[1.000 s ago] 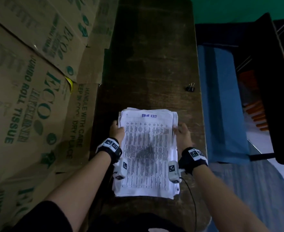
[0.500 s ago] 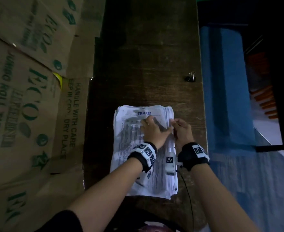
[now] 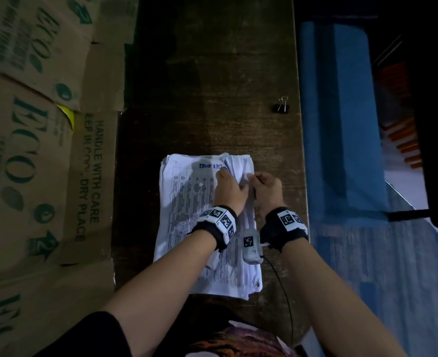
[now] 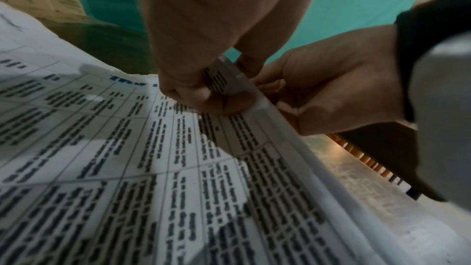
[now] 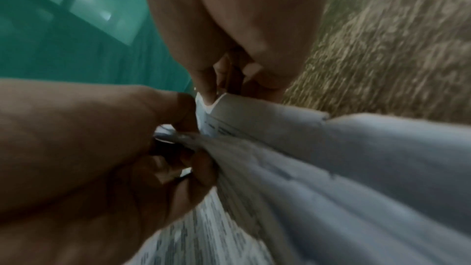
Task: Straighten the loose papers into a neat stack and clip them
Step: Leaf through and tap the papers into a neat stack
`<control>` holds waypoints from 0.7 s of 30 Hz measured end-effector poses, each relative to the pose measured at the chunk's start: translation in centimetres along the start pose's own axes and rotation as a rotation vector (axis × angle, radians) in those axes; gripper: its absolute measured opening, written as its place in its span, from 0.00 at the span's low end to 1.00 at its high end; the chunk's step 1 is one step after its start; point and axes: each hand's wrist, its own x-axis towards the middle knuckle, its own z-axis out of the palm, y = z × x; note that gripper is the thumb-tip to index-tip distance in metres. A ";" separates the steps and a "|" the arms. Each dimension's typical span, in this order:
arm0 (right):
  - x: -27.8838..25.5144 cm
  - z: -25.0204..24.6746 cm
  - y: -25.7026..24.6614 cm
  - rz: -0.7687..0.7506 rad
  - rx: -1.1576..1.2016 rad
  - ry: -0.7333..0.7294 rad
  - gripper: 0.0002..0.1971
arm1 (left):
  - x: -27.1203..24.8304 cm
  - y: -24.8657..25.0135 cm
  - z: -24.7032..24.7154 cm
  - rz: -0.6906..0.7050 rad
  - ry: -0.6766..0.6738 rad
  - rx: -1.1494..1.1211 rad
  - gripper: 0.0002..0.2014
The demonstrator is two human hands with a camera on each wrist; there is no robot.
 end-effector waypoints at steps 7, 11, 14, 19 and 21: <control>-0.6 0.0 0.2 0.010 -0.331 -0.201 0.04 | -0.6 -0.9 -0.9 -0.008 0.053 -0.104 0.23; -1.4 -0.1 0.1 -0.059 -0.275 -0.172 0.02 | -1.1 -0.5 -1.5 -0.001 0.069 -0.069 0.23; -2.6 0.0 -0.3 -0.079 -0.039 -0.120 0.03 | -1.0 0.6 -2.3 0.004 0.080 0.010 0.25; -3.3 -0.5 -0.1 0.108 -0.051 -0.230 0.07 | -1.0 1.8 -3.0 0.000 0.083 0.180 0.25; -3.3 -0.8 0.0 0.062 -0.296 -0.271 0.05 | -0.9 2.0 -3.2 -0.012 0.079 0.211 0.25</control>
